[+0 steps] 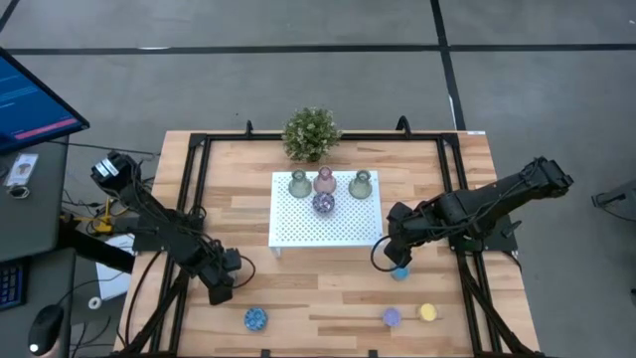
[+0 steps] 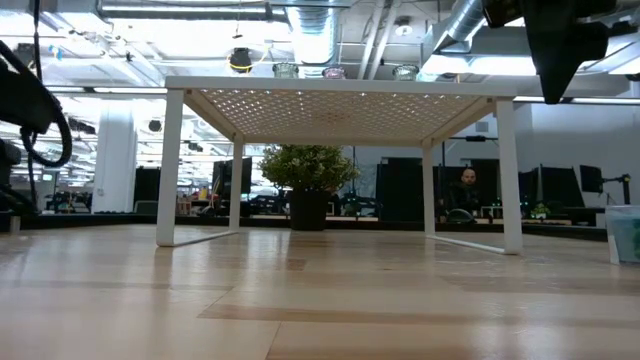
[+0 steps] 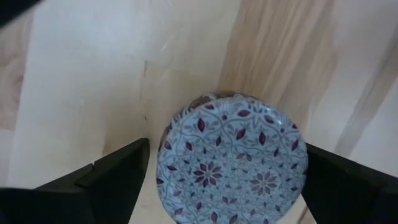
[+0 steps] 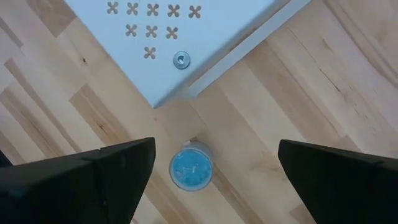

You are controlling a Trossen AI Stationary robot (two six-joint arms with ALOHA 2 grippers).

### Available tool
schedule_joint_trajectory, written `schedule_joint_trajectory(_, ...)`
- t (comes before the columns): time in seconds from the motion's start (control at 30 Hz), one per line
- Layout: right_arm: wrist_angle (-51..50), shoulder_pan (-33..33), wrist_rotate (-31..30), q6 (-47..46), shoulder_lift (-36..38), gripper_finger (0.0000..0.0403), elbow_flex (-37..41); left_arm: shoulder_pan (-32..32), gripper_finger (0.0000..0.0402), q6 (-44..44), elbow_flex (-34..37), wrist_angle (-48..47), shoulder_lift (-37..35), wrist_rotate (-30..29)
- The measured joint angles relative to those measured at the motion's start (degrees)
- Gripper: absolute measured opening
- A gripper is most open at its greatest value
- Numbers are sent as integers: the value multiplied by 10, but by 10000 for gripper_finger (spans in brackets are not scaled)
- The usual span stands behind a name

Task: Pick & Place candle stick holders
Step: Put the white patterned scented candle on the shelf

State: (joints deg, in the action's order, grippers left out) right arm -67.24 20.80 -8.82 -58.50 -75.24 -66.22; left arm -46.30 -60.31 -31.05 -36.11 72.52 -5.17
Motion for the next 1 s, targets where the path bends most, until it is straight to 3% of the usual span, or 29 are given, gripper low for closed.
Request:
schedule_joint_trajectory(0.17,0,0,0,0,0,331,0,2,363,0,-1,1,7,3)
schedule_joint_trajectory(0.43,0,0,0,4,0,331,0,10,298,0,-1,3,6,6)
schedule_joint_trajectory(0.8,-1,-3,0,6,0,331,0,36,304,-38,-1,6,-42,24)
schedule_joint_trajectory(1.0,-11,-3,0,6,0,331,0,79,304,-64,-39,6,-98,27)
